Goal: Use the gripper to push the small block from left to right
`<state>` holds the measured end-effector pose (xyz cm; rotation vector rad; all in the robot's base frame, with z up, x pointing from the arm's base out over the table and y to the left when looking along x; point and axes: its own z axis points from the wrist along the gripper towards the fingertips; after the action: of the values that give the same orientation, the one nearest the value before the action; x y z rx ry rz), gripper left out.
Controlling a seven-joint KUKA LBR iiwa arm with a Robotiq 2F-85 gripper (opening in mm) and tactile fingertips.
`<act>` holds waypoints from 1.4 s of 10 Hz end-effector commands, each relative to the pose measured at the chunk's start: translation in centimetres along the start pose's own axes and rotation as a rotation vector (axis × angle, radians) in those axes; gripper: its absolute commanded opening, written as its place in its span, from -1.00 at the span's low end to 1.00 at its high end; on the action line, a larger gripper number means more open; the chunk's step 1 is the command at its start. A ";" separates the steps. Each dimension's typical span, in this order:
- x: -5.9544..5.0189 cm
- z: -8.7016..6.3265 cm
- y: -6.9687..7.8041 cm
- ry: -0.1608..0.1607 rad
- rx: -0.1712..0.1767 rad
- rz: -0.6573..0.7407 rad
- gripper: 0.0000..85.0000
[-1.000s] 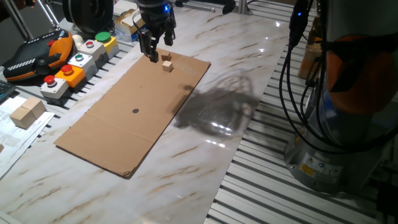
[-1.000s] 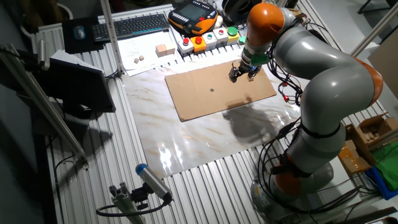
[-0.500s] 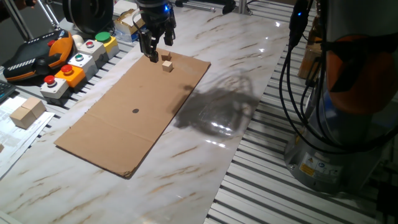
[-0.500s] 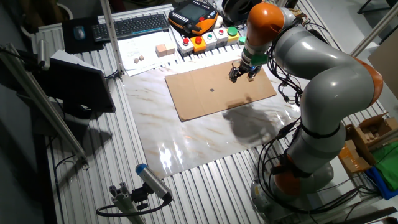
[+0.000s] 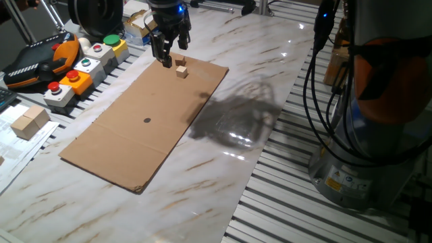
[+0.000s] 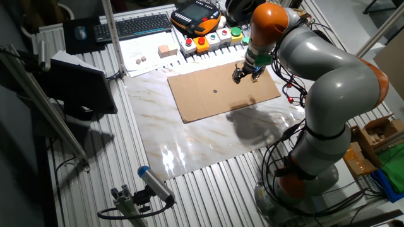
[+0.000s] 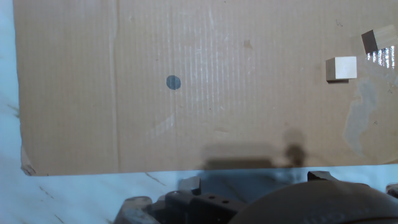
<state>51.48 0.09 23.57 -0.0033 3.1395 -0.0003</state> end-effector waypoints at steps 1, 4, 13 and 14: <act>0.0 0.0 0.0 -0.062 0.036 0.106 -0.98; 0.0 -0.1 0.0 -0.060 0.037 0.106 -0.98; -0.8 3.5 -1.6 -0.049 0.002 0.104 -0.98; -0.8 4.0 -2.0 -0.049 -0.001 0.109 -0.98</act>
<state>52.26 -1.94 19.60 0.1640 3.0864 0.0031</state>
